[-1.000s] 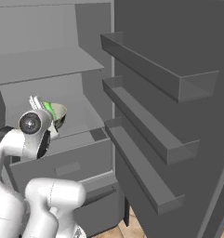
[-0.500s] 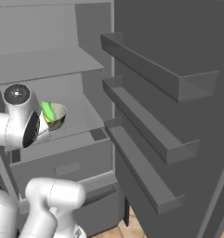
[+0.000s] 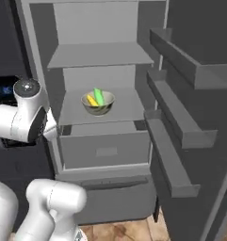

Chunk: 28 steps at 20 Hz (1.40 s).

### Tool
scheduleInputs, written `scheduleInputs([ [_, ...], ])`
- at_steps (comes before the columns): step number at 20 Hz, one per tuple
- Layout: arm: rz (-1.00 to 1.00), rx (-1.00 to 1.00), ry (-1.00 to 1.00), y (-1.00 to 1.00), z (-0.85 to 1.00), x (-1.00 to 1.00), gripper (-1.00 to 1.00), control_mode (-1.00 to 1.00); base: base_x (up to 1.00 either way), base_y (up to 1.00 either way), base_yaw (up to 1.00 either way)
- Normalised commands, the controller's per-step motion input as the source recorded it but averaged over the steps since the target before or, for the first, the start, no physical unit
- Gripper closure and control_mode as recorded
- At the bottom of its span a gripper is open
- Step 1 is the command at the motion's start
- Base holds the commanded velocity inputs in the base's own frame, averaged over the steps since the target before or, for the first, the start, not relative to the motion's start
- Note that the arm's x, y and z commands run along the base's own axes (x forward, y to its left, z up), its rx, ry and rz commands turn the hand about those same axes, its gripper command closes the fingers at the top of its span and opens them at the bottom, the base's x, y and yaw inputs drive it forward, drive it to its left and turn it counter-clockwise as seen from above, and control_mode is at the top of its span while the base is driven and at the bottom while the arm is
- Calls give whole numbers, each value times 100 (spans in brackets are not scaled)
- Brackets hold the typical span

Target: Place the bowl with the corns on the second highest shelf of the fridge. Place the bowl with the fish and steak on the top shelf of the fridge.

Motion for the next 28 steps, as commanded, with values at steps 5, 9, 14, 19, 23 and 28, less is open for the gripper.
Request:
scheduleInputs([
  [5,0,0,0,0,0,0,-100,100,-36,98,81],
  [9,0,0,0,0,0,0,-100,100,-34,100,71],
  [14,0,0,0,0,0,0,-100,100,-2,100,55],
  [19,0,0,0,0,0,0,-100,100,82,100,17],
  [23,0,0,0,0,0,0,-100,100,100,100,-13],
  [28,0,0,0,0,0,0,-100,100,85,100,-32],
])
